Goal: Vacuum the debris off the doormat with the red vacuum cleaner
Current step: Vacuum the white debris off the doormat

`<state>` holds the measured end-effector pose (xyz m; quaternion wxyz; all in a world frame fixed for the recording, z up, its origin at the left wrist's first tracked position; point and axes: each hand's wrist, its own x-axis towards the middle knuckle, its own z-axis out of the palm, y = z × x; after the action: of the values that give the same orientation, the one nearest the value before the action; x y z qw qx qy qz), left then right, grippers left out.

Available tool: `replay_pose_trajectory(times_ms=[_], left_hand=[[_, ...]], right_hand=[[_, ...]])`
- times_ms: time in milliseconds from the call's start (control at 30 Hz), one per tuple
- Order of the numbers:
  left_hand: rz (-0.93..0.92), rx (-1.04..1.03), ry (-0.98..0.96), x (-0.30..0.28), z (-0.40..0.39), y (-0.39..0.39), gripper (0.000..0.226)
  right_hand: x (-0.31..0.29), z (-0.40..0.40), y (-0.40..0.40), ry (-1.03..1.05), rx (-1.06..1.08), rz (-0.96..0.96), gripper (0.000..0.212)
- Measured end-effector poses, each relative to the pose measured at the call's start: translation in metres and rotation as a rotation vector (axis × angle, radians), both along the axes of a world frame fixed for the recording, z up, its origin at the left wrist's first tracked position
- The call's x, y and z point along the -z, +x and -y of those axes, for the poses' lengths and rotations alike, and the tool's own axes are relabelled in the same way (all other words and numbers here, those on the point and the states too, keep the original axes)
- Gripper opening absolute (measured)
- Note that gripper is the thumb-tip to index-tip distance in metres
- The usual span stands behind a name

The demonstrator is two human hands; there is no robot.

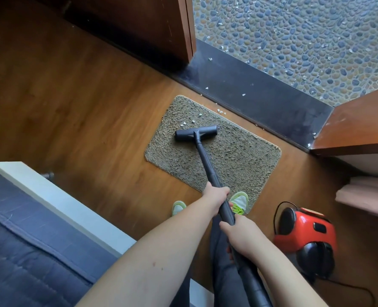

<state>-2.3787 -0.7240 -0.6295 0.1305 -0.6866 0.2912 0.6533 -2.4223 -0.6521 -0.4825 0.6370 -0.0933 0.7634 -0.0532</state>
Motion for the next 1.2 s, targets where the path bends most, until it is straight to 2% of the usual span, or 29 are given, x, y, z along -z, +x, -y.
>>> replay_pose_trajectory(times_ms=[200,467,633,767,900,1067,1200], left_hand=[[-0.006,-0.029,-0.049,0.005,0.053,0.007,0.041],[-0.028,-0.02,-0.021,0.008,0.089,0.001,0.04],[-0.018,-0.004,0.011,0.006,0.073,-0.001,0.036],[-0.048,0.013,0.026,0.001,0.048,-0.006,0.029],[-0.058,0.051,0.042,0.0,0.025,-0.014,0.035],[-0.034,0.097,0.025,-0.002,-0.001,-0.029,0.042],[-0.033,0.1,0.029,-0.006,-0.019,-0.034,0.047]], right_hand=[[0.017,0.049,0.005,-0.046,-0.125,-0.038,0.026],[0.025,0.084,0.003,-0.038,-0.104,-0.024,0.016],[0.021,0.069,-0.001,-0.013,-0.191,-0.057,0.029],[0.016,0.044,-0.001,0.009,-0.133,-0.071,0.028],[0.009,0.022,-0.004,0.014,-0.082,-0.07,0.03],[0.001,-0.005,-0.019,-0.002,-0.067,-0.079,0.014],[0.001,-0.023,-0.019,0.004,0.008,-0.064,0.016]])
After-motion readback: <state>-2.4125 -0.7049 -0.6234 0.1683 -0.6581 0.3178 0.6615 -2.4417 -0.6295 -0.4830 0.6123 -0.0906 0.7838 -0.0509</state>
